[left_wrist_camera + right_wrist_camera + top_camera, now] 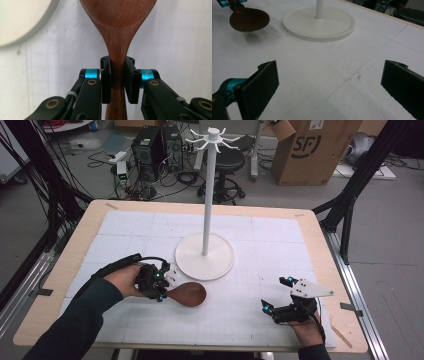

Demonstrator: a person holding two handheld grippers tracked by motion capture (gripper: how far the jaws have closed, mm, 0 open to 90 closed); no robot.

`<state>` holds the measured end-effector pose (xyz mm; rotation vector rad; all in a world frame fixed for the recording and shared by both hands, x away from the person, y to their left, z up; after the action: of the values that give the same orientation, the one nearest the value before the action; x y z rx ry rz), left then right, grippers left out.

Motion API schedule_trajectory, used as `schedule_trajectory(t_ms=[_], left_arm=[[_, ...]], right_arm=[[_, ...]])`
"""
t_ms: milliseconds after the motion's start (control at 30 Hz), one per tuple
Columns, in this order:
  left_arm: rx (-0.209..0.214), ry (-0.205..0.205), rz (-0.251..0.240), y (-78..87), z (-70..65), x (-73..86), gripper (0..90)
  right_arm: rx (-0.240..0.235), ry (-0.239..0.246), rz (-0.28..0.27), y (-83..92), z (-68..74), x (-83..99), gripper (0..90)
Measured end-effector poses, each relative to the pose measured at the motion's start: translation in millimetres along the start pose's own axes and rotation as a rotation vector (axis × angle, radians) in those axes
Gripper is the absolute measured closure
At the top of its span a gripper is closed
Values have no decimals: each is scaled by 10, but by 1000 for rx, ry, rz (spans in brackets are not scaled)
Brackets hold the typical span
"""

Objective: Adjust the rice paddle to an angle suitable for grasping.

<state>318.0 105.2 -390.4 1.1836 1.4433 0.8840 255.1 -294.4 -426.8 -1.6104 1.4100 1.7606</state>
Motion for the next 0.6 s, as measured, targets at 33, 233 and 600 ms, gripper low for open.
schedule_trajectory(t_ms=[33,233,600], left_arm=[[1,-8,-2,-9,-6,-48,783],[21,-60,2,-91,-18,-284,783],[39,-116,8,-177,35,-597,782]], right_arm=[[-3,-3,-1,2,-1,0,6],[-1,-7,-2,15,-4,-1,6],[-1,-9,-6,18,-9,-2,6]])
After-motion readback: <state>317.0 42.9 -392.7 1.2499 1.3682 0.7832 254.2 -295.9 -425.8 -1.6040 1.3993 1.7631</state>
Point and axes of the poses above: each handheld gripper's, and its own axes: y roughly backward along the jaws, x roughly out of its underside, z roughly to its left, the point moved 1 cm from there along -y, roughly forward along the jaws, and after that the axes turned 15 degrees about x, right-handed, at the moved point
